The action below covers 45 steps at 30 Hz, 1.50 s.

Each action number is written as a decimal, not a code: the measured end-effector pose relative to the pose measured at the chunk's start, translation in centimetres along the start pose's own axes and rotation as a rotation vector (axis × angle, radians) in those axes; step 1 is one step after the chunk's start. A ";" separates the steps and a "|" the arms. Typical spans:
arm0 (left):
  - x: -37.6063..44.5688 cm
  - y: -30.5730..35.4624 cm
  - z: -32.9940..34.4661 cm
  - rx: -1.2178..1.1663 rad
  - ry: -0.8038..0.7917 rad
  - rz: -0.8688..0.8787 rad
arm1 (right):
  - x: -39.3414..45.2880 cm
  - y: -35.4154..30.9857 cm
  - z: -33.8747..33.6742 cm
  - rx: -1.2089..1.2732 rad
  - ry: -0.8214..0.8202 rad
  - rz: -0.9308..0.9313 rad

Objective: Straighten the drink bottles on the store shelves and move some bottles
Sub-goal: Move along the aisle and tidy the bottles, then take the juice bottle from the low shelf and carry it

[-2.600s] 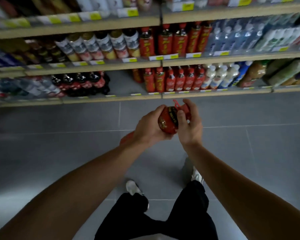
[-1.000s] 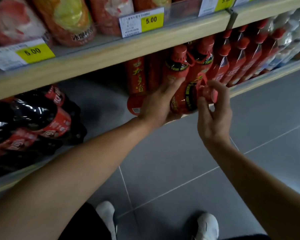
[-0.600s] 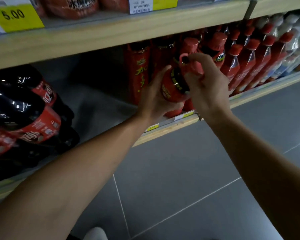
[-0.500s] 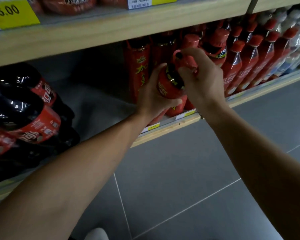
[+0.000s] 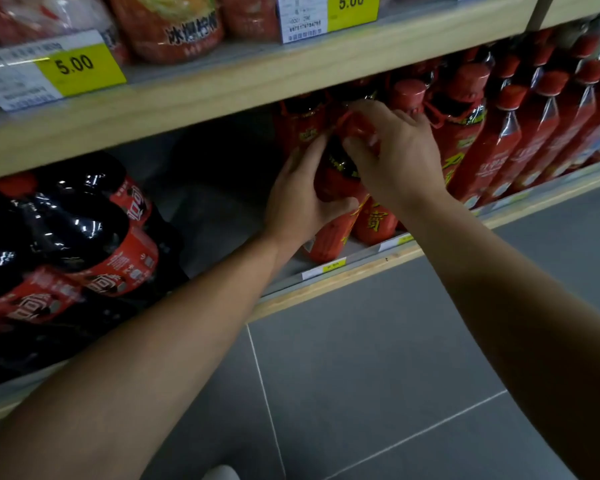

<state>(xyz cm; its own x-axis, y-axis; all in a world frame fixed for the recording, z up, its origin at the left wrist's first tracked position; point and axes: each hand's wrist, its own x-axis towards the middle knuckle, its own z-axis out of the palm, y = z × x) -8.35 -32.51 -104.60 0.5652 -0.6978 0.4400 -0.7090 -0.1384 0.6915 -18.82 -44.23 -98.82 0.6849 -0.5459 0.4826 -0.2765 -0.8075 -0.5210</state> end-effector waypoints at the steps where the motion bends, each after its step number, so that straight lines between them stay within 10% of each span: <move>1: 0.0 -0.1 -0.4 0.033 -0.001 0.000 | 0.2 -0.1 0.2 -0.033 -0.018 -0.013; 28: 2.6 -0.5 0.2 -0.314 -0.064 -0.295 | 0.7 -0.5 2.1 0.105 0.057 -0.023; 37: 0.9 0.4 -1.9 0.337 -0.073 -0.127 | -1.1 1.0 1.6 -0.012 0.050 -0.103; 45: -2.3 5.7 -4.6 0.367 -0.309 -0.318 | -6.4 -0.2 -4.9 -0.021 -0.232 0.204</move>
<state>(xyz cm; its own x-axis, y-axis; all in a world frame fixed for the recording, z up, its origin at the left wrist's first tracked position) -11.74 -28.49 -99.00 0.6646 -0.7470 0.0169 -0.6553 -0.5718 0.4937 -26.50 -41.69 -98.35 0.7484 -0.6340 0.1946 -0.4367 -0.6920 -0.5748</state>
